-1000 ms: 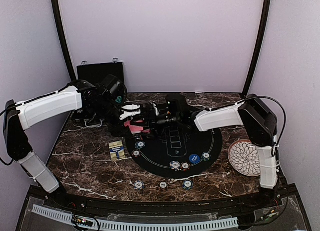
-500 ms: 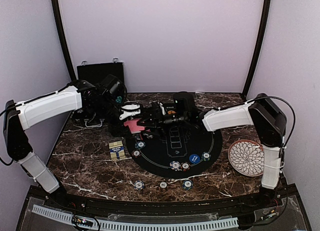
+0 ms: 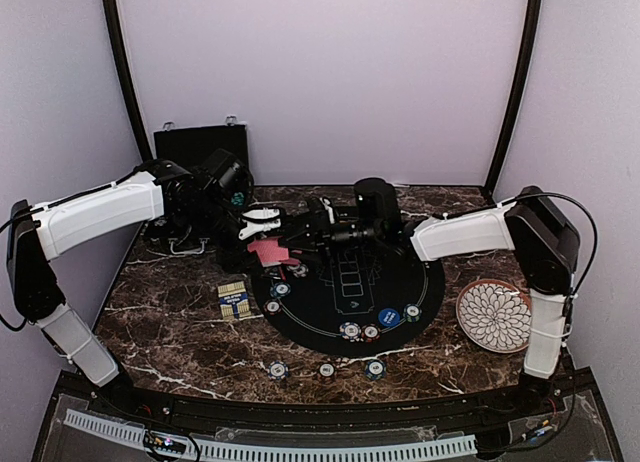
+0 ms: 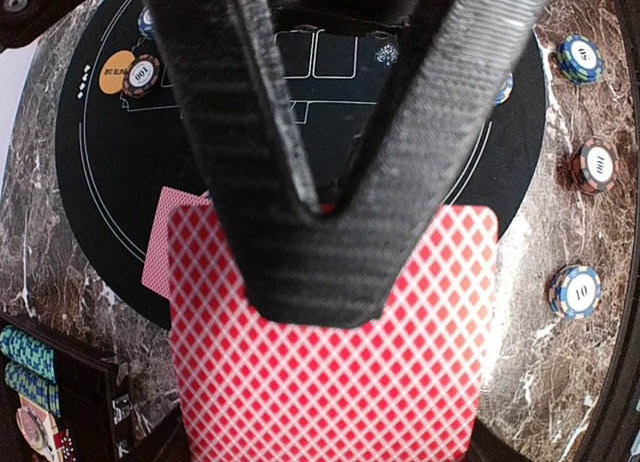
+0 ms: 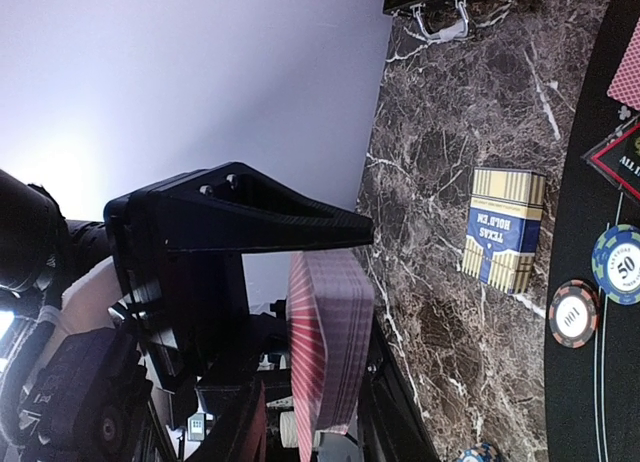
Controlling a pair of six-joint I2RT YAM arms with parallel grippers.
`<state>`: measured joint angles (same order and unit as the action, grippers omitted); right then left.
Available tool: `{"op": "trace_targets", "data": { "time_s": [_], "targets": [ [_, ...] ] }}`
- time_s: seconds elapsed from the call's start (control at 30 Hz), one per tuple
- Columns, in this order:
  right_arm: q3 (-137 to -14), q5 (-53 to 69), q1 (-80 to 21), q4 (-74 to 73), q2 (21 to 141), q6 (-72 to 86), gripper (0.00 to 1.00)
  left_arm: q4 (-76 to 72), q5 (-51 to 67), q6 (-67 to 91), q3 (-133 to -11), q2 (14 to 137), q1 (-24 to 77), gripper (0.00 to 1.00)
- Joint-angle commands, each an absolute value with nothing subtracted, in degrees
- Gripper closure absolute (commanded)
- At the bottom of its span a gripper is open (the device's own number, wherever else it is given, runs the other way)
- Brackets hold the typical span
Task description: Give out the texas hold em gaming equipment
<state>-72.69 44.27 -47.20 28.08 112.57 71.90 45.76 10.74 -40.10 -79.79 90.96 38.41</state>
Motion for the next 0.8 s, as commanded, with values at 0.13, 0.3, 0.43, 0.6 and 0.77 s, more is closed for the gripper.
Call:
{"op": "trace_targets", "data": {
  "time_s": [0.13,0.3,0.43,0.6,0.77],
  "targets": [
    [-72.95,45.79,-47.64,32.09,112.35,73.41,0.75,44.75,10.4,-40.95,-79.99,90.16,38.1,1.0],
    [-73.33,46.37,-48.2,32.26,112.84,73.48,0.8,44.44,10.22,-40.87,-80.14,90.24,38.04,1.0],
    [-73.73,46.91,-48.67,32.39,113.47,73.63,0.83,44.49,10.24,-40.87,-80.07,90.18,38.04,1.0],
    [-73.74,47.62,-48.7,33.75,114.08,74.61,0.9,44.61,10.31,-40.81,-80.13,89.86,38.1,1.0],
    [-72.54,47.56,-46.67,33.69,112.5,74.58,1.0,44.77,10.11,-40.85,-80.03,89.73,38.05,1.0]
  ]
}}
